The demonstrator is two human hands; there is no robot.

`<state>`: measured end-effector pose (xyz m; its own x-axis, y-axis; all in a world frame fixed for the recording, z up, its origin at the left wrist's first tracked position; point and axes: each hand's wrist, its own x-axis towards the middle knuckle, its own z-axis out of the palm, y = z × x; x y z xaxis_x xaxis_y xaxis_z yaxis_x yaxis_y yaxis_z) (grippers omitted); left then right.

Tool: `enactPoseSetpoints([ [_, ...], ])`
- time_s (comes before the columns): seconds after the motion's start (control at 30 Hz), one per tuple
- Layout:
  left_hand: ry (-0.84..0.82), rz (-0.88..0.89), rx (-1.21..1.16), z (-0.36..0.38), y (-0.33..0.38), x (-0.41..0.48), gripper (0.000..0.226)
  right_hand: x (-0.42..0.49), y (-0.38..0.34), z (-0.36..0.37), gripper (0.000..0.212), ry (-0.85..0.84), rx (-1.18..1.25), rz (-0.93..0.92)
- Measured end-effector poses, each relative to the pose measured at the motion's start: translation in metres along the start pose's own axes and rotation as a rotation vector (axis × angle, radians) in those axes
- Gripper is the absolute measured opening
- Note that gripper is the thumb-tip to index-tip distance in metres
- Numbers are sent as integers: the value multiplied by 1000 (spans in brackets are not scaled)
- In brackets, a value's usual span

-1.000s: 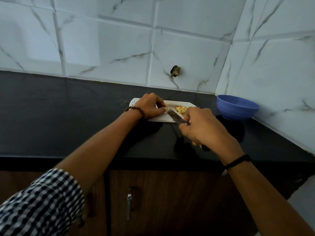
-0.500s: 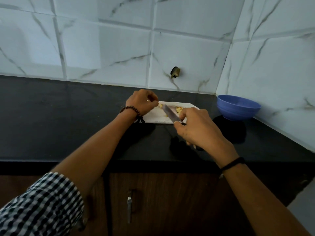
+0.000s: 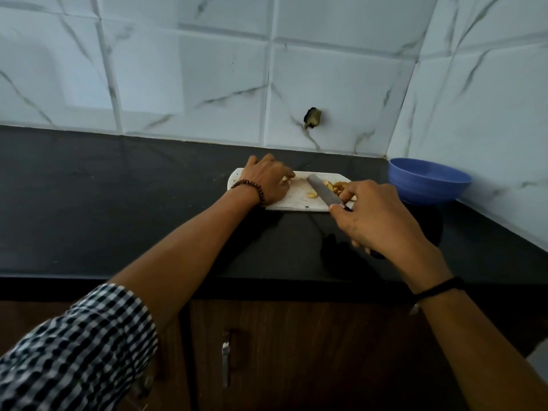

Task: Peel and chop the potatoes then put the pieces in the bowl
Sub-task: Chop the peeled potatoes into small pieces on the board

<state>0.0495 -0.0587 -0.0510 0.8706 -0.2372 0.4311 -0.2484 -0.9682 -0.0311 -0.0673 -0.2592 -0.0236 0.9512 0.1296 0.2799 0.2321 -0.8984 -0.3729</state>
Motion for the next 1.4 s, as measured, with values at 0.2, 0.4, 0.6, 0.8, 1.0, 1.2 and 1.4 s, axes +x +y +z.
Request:
enactPoseSetpoints([
  [0.2,21,-45,-58,2,-7,3,34,7,-1,11,23,27,28,-3],
  [0.4,40,-46,-113,1,-12,6,24,9,-3,20,19,68,79,-23],
  [0.6,68,-48,-559,-14,-15,-1,27,9,-8,20,13,105,132,-29],
  [0.8,-47,-24,-571,-20,-17,-13,18,6,-9,24,12,107,197,-20],
  [1.0,-84,3,-564,-23,-20,-16,22,7,-11,26,16,79,212,-5],
  [1.2,-155,40,-502,-22,-19,-16,32,9,-14,25,12,78,251,-9],
  [1.4,-129,-87,-657,-24,-19,-15,23,9,-18,28,16,19,356,13],
])
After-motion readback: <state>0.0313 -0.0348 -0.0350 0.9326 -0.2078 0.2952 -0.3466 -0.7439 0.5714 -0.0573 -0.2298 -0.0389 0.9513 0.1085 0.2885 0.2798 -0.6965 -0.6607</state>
